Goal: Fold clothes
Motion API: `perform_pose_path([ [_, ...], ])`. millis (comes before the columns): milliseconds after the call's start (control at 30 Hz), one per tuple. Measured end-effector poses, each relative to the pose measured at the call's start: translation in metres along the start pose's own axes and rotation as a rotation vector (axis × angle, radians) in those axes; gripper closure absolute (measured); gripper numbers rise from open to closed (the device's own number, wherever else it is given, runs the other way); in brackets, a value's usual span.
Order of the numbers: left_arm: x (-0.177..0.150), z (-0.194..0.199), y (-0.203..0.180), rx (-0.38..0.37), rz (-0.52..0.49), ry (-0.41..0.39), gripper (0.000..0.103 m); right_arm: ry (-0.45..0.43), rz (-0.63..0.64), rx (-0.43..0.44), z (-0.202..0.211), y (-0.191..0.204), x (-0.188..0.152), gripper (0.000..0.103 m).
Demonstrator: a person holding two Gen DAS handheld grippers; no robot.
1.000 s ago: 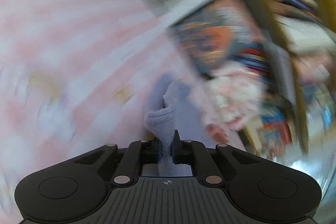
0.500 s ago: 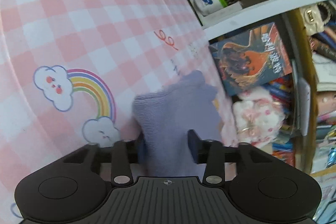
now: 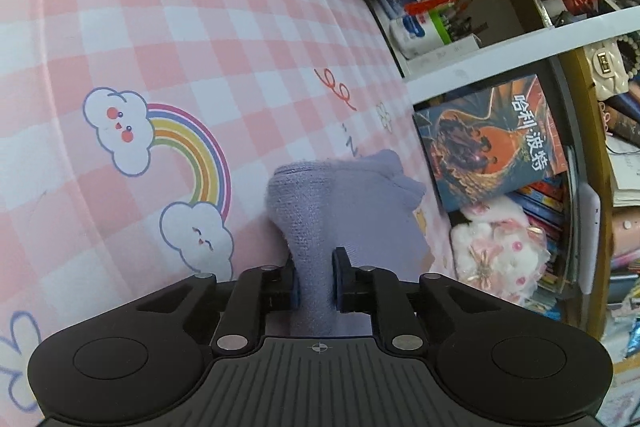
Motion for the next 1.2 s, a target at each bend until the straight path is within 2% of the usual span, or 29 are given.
perform_pose_path([
  [67, -0.002, 0.005, -0.01, 0.023, -0.041, -0.031, 0.091, 0.045, 0.011, 0.06, -0.006, 0.0, 0.008, 0.082],
  [133, -0.006, 0.013, -0.028, 0.037, -0.109, -0.066, 0.091, 0.076, 0.034, 0.093, -0.009, 0.0, 0.013, 0.085],
  [300, -0.032, 0.038, -0.093, 0.061, -0.359, -0.15, 0.092, 0.142, 0.101, 0.163, -0.016, -0.001, 0.023, 0.089],
  [433, -0.079, 0.046, -0.155, 0.083, -0.621, -0.193, 0.092, 0.194, 0.153, 0.218, -0.02, -0.003, 0.03, 0.09],
  [500, -0.114, 0.042, -0.182, 0.098, -0.778, -0.185, 0.092, 0.212, 0.17, 0.245, -0.022, -0.004, 0.033, 0.09],
  [600, -0.175, 0.021, -0.206, 0.127, -0.994, -0.095, 0.088, 0.239, 0.174, 0.275, -0.024, -0.005, 0.035, 0.091],
  [667, -0.219, -0.006, -0.203, 0.202, -1.149, -0.003, 0.082, 0.252, 0.179, 0.29, -0.024, -0.006, 0.036, 0.091],
  [733, -0.259, -0.034, -0.187, 0.307, -1.286, 0.101, 0.072, 0.263, 0.184, 0.306, -0.024, -0.007, 0.037, 0.091],
  [800, -0.286, -0.054, -0.17, 0.406, -1.386, 0.181, 0.048, 0.273, 0.187, 0.319, -0.025, -0.007, 0.038, 0.091],
  [833, -0.3, -0.064, -0.161, 0.456, -1.435, 0.221, 0.045, 0.277, 0.192, 0.322, -0.025, -0.007, 0.038, 0.091],
  [900, -0.307, -0.066, -0.16, 0.474, -1.467, 0.21, 0.038, 0.284, 0.2, 0.329, -0.025, -0.007, 0.038, 0.091],
  [967, -0.305, -0.06, -0.162, 0.433, -1.415, 0.218, 0.037, 0.29, 0.207, 0.335, -0.025, -0.007, 0.038, 0.091],
  [1100, -0.293, -0.033, -0.18, 0.277, -1.259, 0.182, 0.037, 0.302, 0.215, 0.333, -0.024, -0.008, 0.04, 0.089],
  [1200, -0.271, -0.012, -0.196, 0.172, -1.123, 0.104, 0.037, 0.281, 0.225, 0.305, -0.015, -0.012, 0.045, 0.076],
])
Point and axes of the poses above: each gripper's, at about its wrist camera, not at the fingertips, and z roughly against the way its jaws point, y to its left, x to its top, the point moved 10 cm from there along -z, roughly the way its jaws point, and after that the axes turned 12 degrees about y, right-handed, at the moved point
